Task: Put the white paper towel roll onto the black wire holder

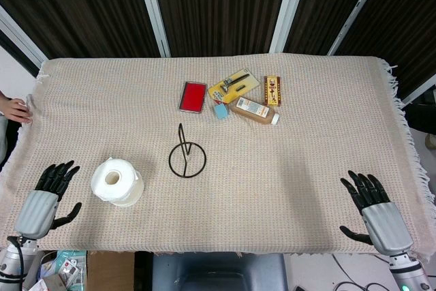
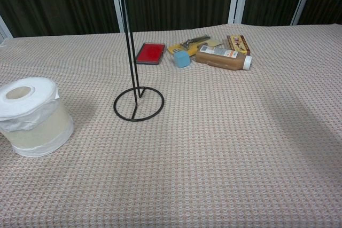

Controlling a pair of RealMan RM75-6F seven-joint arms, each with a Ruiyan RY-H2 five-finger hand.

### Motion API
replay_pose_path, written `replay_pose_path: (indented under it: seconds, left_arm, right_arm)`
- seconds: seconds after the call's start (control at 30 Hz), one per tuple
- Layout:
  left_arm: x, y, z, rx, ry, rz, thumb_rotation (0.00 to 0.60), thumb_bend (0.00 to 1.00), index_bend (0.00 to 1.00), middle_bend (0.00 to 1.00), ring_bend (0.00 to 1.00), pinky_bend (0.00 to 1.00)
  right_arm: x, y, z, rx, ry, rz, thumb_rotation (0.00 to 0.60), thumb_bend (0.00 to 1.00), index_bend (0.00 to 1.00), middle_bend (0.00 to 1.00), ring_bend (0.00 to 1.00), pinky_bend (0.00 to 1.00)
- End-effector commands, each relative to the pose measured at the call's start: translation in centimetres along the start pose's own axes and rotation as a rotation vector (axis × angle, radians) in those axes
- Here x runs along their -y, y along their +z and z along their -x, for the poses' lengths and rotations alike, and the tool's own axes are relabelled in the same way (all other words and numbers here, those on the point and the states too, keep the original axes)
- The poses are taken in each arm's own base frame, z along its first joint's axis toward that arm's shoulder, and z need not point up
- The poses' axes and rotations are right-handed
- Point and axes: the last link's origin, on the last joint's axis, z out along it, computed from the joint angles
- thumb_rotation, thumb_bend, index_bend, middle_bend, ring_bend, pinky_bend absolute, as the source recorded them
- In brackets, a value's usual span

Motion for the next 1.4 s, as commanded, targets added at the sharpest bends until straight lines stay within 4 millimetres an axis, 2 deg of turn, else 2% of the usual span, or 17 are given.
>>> replay_pose_path:
  seconds: [0.03,0.13,0.3,0.47,0.6,0.73,1.13,1.4]
  left_arm:
    - [0.0,0.2,0.0,0.003,-0.016,-0.003,0.6,0.39,0.0,0.0,0.0,0.0]
    - [-0.5,0.5,0.4,0.028,-0.097,0.013,0.6,0.37,0.0,0.0,0.0,0.0]
    - [-1.4,1.6,1.6,0.097,-0.527,0.098,0.6,0.36,0.0,0.0,0.0,0.0]
    - [-1.7,2.6,3.2,0.101,-0.75,0.138,0.6,0.33,0.0,0.0,0.0,0.0]
    - [-1.5,3.9,4.8,0.121,-0.726,0.115,0.6,0.32,0.0,0.0,0.0,0.0]
    - [-1.8,3.9,6.4,0.115,-0.64,0.099,0.6,0.32,0.0,0.0,0.0,0.0]
    - [-2.1,4.6,8.6,0.089,-0.486,0.07,0.6,0.32,0.0,0.0,0.0,0.0]
    - [-1.9,5.4,9.6,0.063,-0.465,0.02,0.6,0.32,0.0,0.0,0.0,0.02]
  right_arm:
    - [0.0,0.0,0.0,0.004,0.002,-0.004,0.6,0.09,0.0,0.0,0.0,0.0]
    - [0.0,-0.1,0.0,0.011,0.004,-0.006,0.6,0.09,0.0,0.0,0.0,0.0]
    - [-0.1,-0.1,-0.1,0.019,0.021,-0.012,0.6,0.09,0.0,0.0,0.0,0.0]
    - [-0.2,-0.1,-0.3,0.021,0.032,-0.011,0.6,0.09,0.0,0.0,0.0,0.0]
    - [-0.2,-0.1,-0.3,0.016,0.03,0.0,0.6,0.09,0.0,0.0,0.0,0.0]
    - [-0.3,-0.2,-0.4,0.016,0.035,0.0,0.6,0.09,0.0,0.0,0.0,0.0]
    - [-0.4,-0.3,-0.7,0.025,0.049,-0.007,0.6,0.09,0.0,0.0,0.0,0.0]
    - [-0.4,-0.2,-0.7,0.024,0.052,-0.007,0.6,0.09,0.0,0.0,0.0,0.0]
